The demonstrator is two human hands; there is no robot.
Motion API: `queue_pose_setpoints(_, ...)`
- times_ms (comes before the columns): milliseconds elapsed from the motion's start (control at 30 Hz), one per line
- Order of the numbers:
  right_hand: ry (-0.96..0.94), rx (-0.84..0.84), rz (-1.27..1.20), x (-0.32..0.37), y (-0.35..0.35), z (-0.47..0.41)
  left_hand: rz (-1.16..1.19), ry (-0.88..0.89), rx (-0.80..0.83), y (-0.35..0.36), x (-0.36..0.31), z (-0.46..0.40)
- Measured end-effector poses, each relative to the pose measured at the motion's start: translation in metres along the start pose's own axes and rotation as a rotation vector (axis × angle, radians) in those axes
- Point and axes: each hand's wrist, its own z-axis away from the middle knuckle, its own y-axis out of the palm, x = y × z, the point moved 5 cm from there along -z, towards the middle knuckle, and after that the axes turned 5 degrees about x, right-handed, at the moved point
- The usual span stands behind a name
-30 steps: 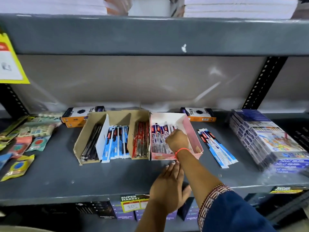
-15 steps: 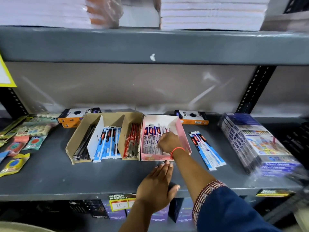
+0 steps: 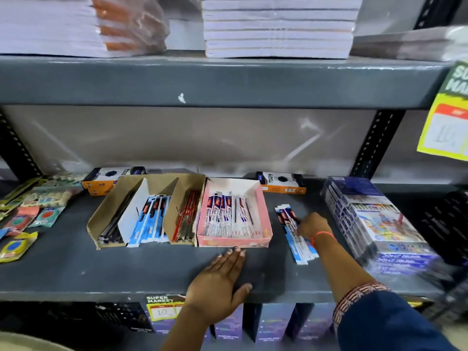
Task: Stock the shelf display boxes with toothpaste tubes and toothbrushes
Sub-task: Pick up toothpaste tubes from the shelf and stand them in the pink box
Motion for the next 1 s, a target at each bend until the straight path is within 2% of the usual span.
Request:
queue_pose_setpoints(100, -0.003, 0.026, -0.04, 0.004, 0.002, -0.005, 0.021, 0.066, -0.078, -0.002, -0.003, 0.001)
queue_pose_setpoints(333, -0.021, 0.045, 0.024, 0.012, 0.012, -0.003, 0.026, 0.059, -0.033, -0.003, 0.0, 0.0)
queue_pose_setpoints(633, 0.042, 0.113, -0.139, 0.005, 0.009, -0.003, 0.063, 0.059, 0.009, 0.0, 0.002, 0.0)
queue_pose_setpoints(700, 0.017, 0.078, -0.251, 0.006, 0.001, 0.002, 0.061, 0.07, -0.012, 0.0, 0.002, -0.001)
queue_pose_setpoints(800, -0.079, 0.137, -0.754, 0.014, -0.009, 0.014, 0.027, 0.094, -0.042, 0.001, 0.001, -0.002)
queue_pose_setpoints(867, -0.162, 0.234, -0.98, 0.029, -0.013, 0.037, 0.032, 0.095, -0.042, 0.001, 0.001, -0.002)
queue_pose_setpoints(1000, -0.287, 0.39, -1.155, 0.059, -0.014, 0.095, 0.027, 0.092, -0.063, -0.001, 0.001, 0.0)
